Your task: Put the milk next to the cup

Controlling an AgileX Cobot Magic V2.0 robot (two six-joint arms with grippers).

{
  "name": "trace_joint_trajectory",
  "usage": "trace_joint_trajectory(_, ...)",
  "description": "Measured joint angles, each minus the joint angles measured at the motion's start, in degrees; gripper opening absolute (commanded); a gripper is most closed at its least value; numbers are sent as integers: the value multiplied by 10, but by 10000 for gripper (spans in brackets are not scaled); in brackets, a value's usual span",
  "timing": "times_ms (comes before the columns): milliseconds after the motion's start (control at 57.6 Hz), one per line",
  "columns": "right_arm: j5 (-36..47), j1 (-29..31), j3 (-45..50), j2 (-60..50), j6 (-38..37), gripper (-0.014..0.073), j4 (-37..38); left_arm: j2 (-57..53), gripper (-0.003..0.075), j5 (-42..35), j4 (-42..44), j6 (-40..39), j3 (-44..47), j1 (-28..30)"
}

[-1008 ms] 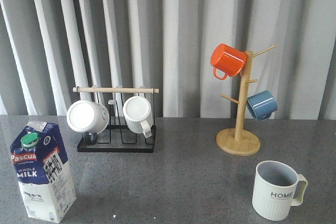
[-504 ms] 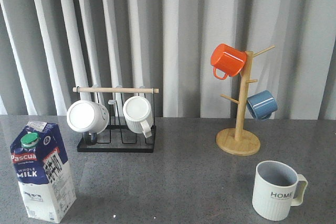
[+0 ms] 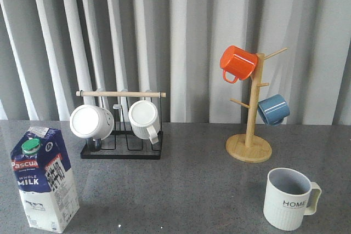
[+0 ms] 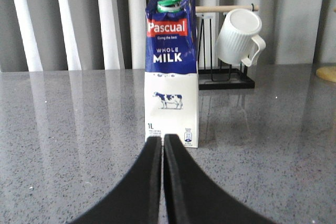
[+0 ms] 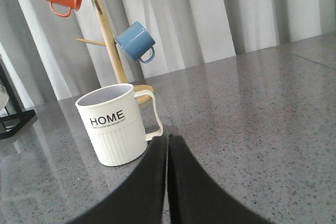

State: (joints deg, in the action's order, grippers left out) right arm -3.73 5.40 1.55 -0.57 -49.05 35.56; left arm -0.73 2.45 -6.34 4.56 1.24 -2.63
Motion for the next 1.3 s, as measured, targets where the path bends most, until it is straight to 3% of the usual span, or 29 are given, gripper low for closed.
trace_joint_trajectory(469,4,0,0,0,0,-6,0,0,-6,-141,-21,-79,0,0)
trace_joint_trajectory(747,41,0,0,0,0,27,1,0,45,-152,-21,-89,-5,0)
trace_joint_trajectory(903,65,0,-1,4,3,139,3,0,149,-129,-21,-98,-67,0)
trace_joint_trajectory(1147,65,0,-86,80,30,496,31,0,361,-12,-23,-99,-165,0)
trace_joint_trajectory(1303,43,0,-177,147,32,584,33,0,418,54,-57,-99,-221,0)
